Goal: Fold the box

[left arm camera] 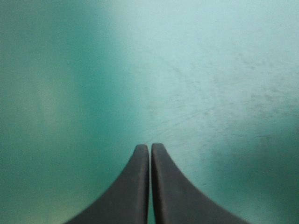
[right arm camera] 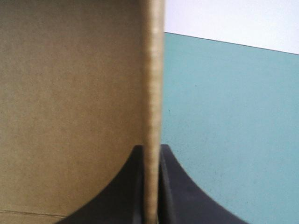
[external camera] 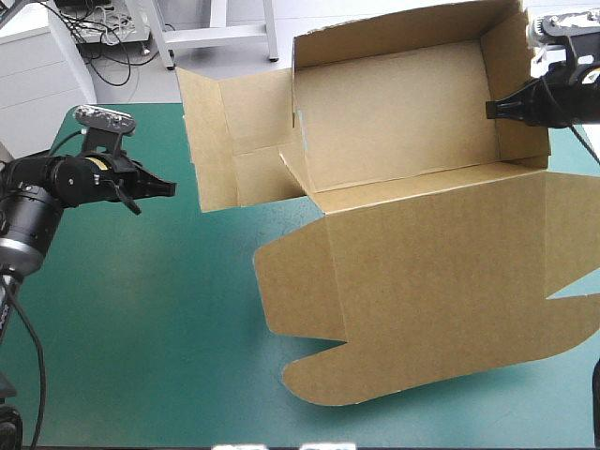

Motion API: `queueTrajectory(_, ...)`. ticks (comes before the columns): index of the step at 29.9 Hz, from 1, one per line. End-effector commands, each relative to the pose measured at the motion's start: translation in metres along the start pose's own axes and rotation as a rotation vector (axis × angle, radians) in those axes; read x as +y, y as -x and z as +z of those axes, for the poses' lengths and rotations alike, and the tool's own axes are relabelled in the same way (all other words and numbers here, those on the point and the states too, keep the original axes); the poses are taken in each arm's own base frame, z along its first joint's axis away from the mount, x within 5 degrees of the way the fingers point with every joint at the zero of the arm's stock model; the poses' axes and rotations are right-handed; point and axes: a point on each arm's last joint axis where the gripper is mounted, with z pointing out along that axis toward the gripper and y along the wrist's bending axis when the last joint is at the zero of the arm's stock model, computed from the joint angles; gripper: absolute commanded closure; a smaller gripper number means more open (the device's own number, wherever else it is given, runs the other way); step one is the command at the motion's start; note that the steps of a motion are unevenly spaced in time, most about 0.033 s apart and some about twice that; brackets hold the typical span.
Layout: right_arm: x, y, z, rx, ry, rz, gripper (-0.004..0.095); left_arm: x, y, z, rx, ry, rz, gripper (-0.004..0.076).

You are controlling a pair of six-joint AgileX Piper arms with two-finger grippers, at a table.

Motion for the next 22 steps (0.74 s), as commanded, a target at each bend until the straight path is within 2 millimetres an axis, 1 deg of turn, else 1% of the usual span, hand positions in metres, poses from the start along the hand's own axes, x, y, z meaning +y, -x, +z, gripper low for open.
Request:
queueTrajectory(1, 0.014, 0.005, -0.036, -0.099, 0.04, -0.005, 0.0931, -0.012, 0.013, 0.005, -0.125, -0.143, -0.064, 0.073)
queueTrajectory(3, 0.017, 0.005, -0.042, -0.112, 0.041, -0.011, 0.0931, -0.021, 0.012, 0.018, -0.119, -0.265, -0.084, 0.073)
queueTrajectory(5, 0.017, 0.005, -0.044, -0.117, 0.04, -0.013, 0.0931, -0.031, 0.013, 0.027, -0.117, -0.396, -0.097, 0.073)
queueTrajectory(9, 0.018, 0.005, -0.045, -0.118, 0.04, -0.013, 0.0931, -0.047, 0.015, 0.036, -0.143, -0.631, -0.098, 0.073)
queueTrajectory(13, 0.019, 0.005, -0.046, -0.12, 0.041, -0.015, 0.0931, -0.055, 0.022, 0.03, -0.209, -0.779, -0.143, 0.073)
queueTrajectory(18, 0.018, 0.005, -0.046, -0.118, 0.033, -0.03, 0.0931, -0.067, 0.03, 0.012, -0.315, -1.007, -0.147, 0.073)
queueTrajectory(22, 0.019, 0.005, -0.046, -0.118, 0.036, -0.042, 0.0931, -0.071, 0.035, 0.0, -0.357, -1.14, -0.19, 0.073)
